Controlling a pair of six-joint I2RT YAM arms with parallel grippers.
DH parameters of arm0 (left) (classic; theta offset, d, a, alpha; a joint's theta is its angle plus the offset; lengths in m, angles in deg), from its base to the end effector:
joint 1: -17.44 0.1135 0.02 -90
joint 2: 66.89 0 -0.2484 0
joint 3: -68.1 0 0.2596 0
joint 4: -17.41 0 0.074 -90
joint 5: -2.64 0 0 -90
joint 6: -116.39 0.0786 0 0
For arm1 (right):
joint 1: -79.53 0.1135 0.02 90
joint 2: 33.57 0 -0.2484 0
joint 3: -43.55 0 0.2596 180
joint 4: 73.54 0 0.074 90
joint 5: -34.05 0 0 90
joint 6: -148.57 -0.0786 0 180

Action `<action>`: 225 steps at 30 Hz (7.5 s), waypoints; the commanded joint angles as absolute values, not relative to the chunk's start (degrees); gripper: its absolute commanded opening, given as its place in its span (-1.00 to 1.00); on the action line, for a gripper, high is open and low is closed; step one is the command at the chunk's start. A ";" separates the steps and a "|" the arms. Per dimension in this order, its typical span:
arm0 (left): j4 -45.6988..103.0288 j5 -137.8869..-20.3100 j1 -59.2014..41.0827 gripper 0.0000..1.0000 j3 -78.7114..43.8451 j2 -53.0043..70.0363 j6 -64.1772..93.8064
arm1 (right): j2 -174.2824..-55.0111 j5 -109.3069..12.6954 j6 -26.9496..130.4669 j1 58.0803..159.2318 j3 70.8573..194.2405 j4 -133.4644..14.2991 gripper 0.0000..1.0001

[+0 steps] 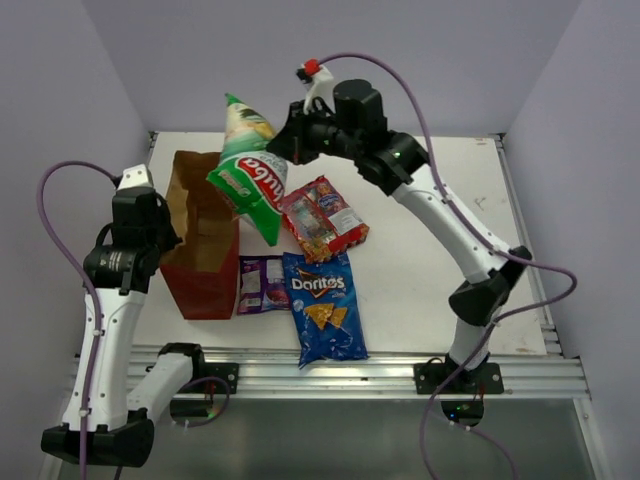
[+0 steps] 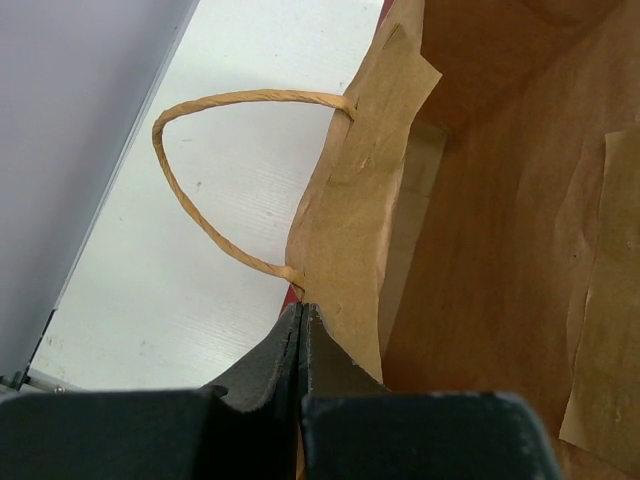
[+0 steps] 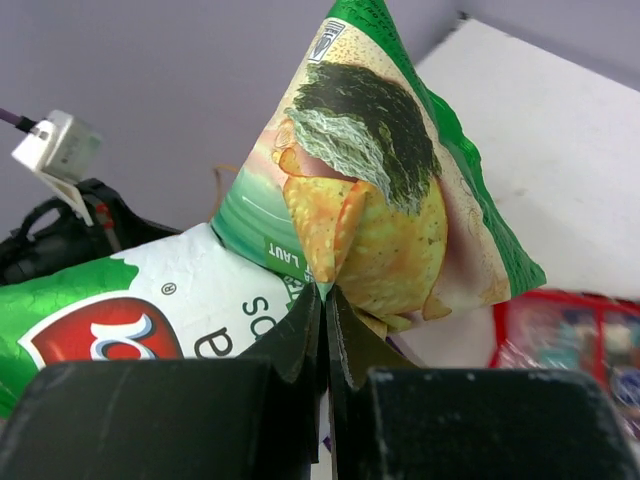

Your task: Place the snacks into the paper bag

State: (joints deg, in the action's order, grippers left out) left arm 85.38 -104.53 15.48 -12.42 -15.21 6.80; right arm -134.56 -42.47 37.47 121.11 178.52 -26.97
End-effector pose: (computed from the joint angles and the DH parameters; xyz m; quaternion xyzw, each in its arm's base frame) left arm 0.2097 0.0160 0.3395 -0.2002 0.8726 0.0530 0.4424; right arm 0.3091 0.2987 0.4696 -0.2100 0.7496 0.4012 0.4827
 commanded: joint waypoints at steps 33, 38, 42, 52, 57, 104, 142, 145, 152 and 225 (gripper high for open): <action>85.61 -102.12 14.63 -1.00 -6.78 -23.12 4.77 | -163.91 -53.54 31.15 141.67 207.39 -26.17 -1.00; 86.05 -102.30 14.01 -1.00 -8.02 -23.03 4.68 | -163.11 -58.49 33.61 142.72 206.24 -22.84 -1.00; 86.14 -102.56 13.57 -1.00 -8.63 -22.86 4.60 | -163.29 -58.58 35.45 143.60 205.54 -21.59 -0.16; 86.84 -104.06 13.05 -1.00 -9.42 -23.30 4.77 | -156.54 -64.82 43.10 144.57 206.24 -24.05 0.98; 88.25 -108.09 12.61 -1.00 -10.65 -23.03 4.86 | -149.51 -72.89 47.84 144.66 204.58 -25.11 0.98; 85.26 -116.36 10.94 -1.00 -4.15 -26.11 0.91 | -154.06 -76.16 47.40 130.42 152.63 -33.99 0.89; 89.30 -114.34 10.85 -1.00 -5.82 -29.53 -2.08 | -149.66 -46.19 36.43 137.89 209.57 -41.19 -1.00; 89.65 -114.25 10.85 -1.00 -5.56 -30.06 -2.35 | -150.02 -46.36 34.67 138.50 209.49 -44.70 -1.00; 90.09 -113.90 10.85 -1.00 -5.21 -30.50 -3.14 | -150.55 -46.11 31.33 139.91 208.80 -47.17 -1.00; 85.70 -111.27 10.85 -1.00 -4.33 -29.10 -1.82 | -143.88 -65.07 48.81 151.07 201.13 -24.68 0.69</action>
